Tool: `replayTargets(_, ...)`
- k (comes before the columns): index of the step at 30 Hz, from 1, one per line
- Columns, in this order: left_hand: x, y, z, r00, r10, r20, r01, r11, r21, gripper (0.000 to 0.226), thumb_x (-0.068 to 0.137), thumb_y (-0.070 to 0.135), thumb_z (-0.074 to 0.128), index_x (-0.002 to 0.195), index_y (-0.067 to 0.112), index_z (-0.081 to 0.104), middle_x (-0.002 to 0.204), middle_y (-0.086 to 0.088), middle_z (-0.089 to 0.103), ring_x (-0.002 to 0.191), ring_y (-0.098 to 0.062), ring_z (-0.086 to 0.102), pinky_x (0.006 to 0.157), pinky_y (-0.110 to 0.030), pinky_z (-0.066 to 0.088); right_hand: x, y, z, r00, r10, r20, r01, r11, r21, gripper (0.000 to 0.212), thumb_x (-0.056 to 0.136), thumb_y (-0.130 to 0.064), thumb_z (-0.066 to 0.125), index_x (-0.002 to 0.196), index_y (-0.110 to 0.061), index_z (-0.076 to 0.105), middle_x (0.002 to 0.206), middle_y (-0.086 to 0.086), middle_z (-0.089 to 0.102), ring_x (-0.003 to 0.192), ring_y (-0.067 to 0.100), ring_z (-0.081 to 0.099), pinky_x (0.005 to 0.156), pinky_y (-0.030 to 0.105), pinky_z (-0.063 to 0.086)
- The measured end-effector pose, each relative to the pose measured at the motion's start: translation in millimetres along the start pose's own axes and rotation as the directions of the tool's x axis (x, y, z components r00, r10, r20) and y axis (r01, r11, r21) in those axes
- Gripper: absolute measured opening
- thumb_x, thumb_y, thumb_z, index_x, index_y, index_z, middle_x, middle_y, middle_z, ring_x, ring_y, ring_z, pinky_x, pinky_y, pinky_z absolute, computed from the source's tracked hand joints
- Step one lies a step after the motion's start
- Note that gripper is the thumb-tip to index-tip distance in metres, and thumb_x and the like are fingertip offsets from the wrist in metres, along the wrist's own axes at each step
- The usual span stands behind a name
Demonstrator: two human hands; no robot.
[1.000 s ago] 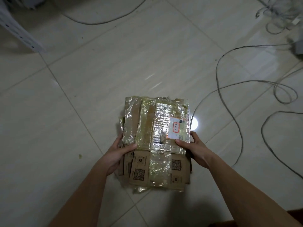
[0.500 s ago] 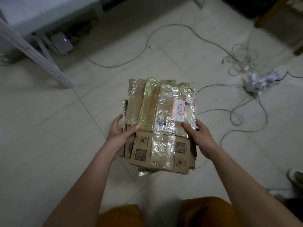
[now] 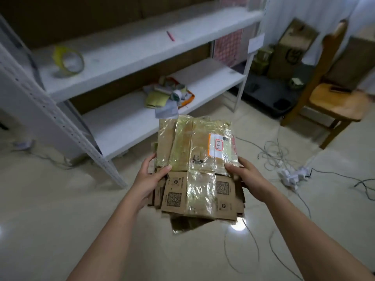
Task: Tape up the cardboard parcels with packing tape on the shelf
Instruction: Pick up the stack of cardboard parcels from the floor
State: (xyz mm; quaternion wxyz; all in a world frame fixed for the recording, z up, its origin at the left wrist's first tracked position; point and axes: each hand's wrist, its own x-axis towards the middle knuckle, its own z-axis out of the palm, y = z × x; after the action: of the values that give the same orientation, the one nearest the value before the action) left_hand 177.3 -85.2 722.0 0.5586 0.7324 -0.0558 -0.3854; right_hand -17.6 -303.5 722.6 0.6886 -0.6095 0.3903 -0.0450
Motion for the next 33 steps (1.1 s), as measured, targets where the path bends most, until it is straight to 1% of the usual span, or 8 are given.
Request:
replayTargets(3,0,71,-18,0.996,0.086,0.008,-0.086,0.996,0.037,0.081,0.074,0.038,0.080,0.141,0.045,0.036,0.124,-0.010,0.063,0.098,-0.031,0.069,0.084,-0.054,0.057,-1,-64,8,0.998,-0.068,-0.004,0.068,0.998,-0.002,0.039,0.091,-0.028,0.066,0.128,-0.020,0.055,0.102,0.000,0.073,0.089,0.019,0.071,0.082,0.036,0.054)
replayTargets(5,5,112,-25,0.990,0.140,0.005,-0.140,0.990,0.029,0.074,0.076,0.037,0.079,0.138,0.045,0.039,0.119,-0.014,0.066,0.093,-0.030,0.072,0.082,-0.054,0.058,6,-100,8,0.993,-0.116,-0.007,0.116,0.993,0.000,0.040,0.091,-0.030,0.066,0.128,-0.020,0.054,0.106,0.001,0.073,0.095,0.022,0.071,0.093,0.044,0.053)
replayTargets(9,31,167,-25,0.981,0.192,-0.006,-0.192,0.981,0.013,0.078,0.073,0.037,0.082,0.136,0.047,0.039,0.117,-0.017,0.066,0.088,-0.029,0.073,0.076,-0.049,0.060,40,-157,0,0.983,-0.184,-0.009,0.184,0.983,0.006,0.042,0.090,-0.029,0.066,0.129,-0.023,0.051,0.111,0.003,0.071,0.100,0.025,0.069,0.097,0.047,0.050)
replayTargets(13,82,216,-19,0.972,0.229,-0.057,-0.230,0.973,-0.010,0.081,0.073,0.037,0.081,0.139,0.045,0.036,0.120,-0.015,0.064,0.092,-0.028,0.071,0.070,-0.044,0.060,100,-215,-10,0.971,-0.235,0.042,0.236,0.972,-0.015,0.025,0.091,-0.028,0.066,0.113,-0.030,0.056,0.106,0.002,0.072,0.097,0.024,0.070,0.096,0.046,0.052)
replayTargets(17,129,255,-12,0.970,0.210,-0.118,-0.215,0.976,-0.030,0.090,0.065,0.042,0.083,0.140,0.045,0.035,0.126,-0.017,0.060,0.102,-0.034,0.067,0.086,-0.055,0.055,161,-271,-22,0.961,-0.265,0.075,0.270,0.961,-0.055,0.034,0.091,-0.028,0.066,0.122,-0.020,0.056,0.103,0.002,0.073,0.091,0.022,0.071,0.089,0.043,0.056)
replayTargets(20,156,288,-16,0.967,0.204,-0.156,-0.212,0.977,-0.038,0.091,0.062,0.043,0.083,0.140,0.043,0.035,0.120,-0.017,0.064,0.100,-0.034,0.068,0.088,-0.056,0.055,199,-312,-22,0.952,-0.277,0.130,0.288,0.955,-0.068,0.027,0.092,-0.028,0.065,0.117,-0.023,0.057,0.104,0.005,0.073,0.093,0.025,0.071,0.089,0.044,0.056)
replayTargets(24,199,328,-33,0.956,0.216,-0.197,-0.229,0.972,-0.046,0.082,0.072,0.036,0.081,0.142,0.037,0.037,0.107,-0.014,0.071,0.094,-0.031,0.071,0.083,-0.052,0.057,256,-352,-10,0.938,-0.298,0.178,0.315,0.946,-0.077,0.013,0.093,-0.029,0.064,0.105,-0.030,0.062,0.103,0.004,0.073,0.100,0.028,0.069,0.095,0.048,0.052)
replayTargets(33,321,394,-78,0.963,0.194,-0.187,-0.201,0.979,-0.020,0.092,0.064,0.043,0.082,0.143,0.039,0.035,0.112,-0.017,0.069,0.095,-0.032,0.071,0.083,-0.055,0.057,391,-411,27,0.937,-0.271,0.222,0.293,0.953,-0.072,0.030,0.094,-0.032,0.062,0.120,-0.018,0.059,0.097,0.002,0.074,0.094,0.022,0.070,0.095,0.047,0.052)
